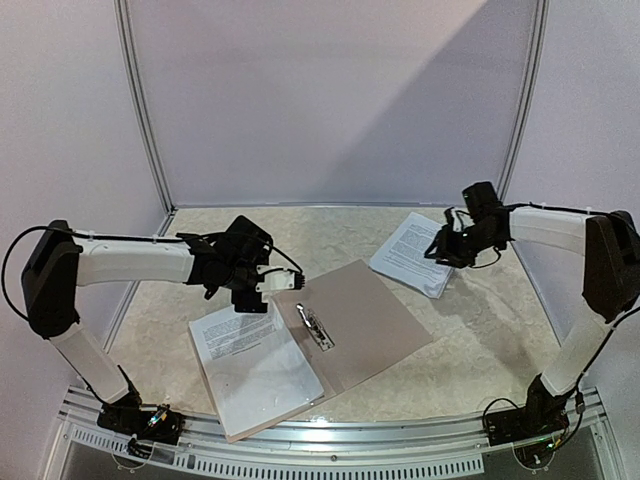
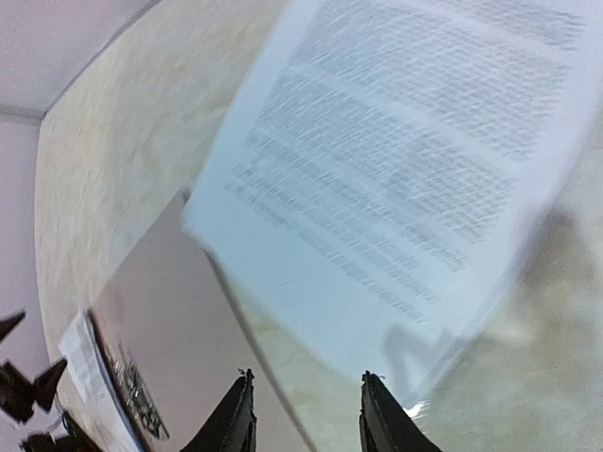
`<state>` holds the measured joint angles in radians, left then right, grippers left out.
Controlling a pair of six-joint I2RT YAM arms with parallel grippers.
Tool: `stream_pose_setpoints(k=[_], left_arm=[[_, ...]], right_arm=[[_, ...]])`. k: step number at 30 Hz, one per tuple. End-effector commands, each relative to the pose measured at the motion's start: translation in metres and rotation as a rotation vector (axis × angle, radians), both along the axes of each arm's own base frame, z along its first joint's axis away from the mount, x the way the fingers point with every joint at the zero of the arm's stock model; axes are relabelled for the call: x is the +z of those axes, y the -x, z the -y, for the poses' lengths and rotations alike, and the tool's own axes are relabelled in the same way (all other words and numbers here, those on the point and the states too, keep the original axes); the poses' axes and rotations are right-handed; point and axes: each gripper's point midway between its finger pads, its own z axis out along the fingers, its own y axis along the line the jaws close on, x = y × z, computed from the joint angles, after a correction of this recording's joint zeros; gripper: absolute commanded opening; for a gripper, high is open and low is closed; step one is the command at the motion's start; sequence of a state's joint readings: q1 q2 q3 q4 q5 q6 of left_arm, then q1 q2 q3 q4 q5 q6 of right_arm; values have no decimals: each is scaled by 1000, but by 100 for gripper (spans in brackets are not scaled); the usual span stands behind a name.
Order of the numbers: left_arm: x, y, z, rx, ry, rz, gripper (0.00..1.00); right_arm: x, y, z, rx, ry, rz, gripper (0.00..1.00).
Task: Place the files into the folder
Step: Open the spring clip on the folder with some files, then pick up the file from the center of the board.
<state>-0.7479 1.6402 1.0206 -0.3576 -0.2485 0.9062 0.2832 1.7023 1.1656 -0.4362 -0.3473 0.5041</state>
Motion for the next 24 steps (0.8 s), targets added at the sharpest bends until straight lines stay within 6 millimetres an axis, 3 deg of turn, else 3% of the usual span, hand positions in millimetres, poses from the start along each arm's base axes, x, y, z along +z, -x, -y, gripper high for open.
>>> stream_pose_setpoints(k=[1,4,6,8,13,16,19,24], left_arm=[[13,10,-2,-9,-5,-50,91],[16,9,-5,13,-10,-62,91],[17,10,-7,30,-14,-69,91],[18,10,-7,38,-14,-75,91],[18,10,-8,46,-23,-84,91],[19,10,-7,47,-19,-89,91],[22,10,-4,45,-9,-92,91],[29,10,3,46,35,-109,91]], right_arm=[[-3,-33,66,-217,-18,45,38],[-11,-59,101,-327,-4,56,40],[-21,-70,119,-393,19,44,53],[-35,-78,126,-425,26,25,60],[-65,-88,122,-447,-8,-26,74],[-79,-92,116,-434,-40,-47,70],[-85,-97,107,-404,-91,-43,58],[-85,-103,91,-340,-196,-56,22]])
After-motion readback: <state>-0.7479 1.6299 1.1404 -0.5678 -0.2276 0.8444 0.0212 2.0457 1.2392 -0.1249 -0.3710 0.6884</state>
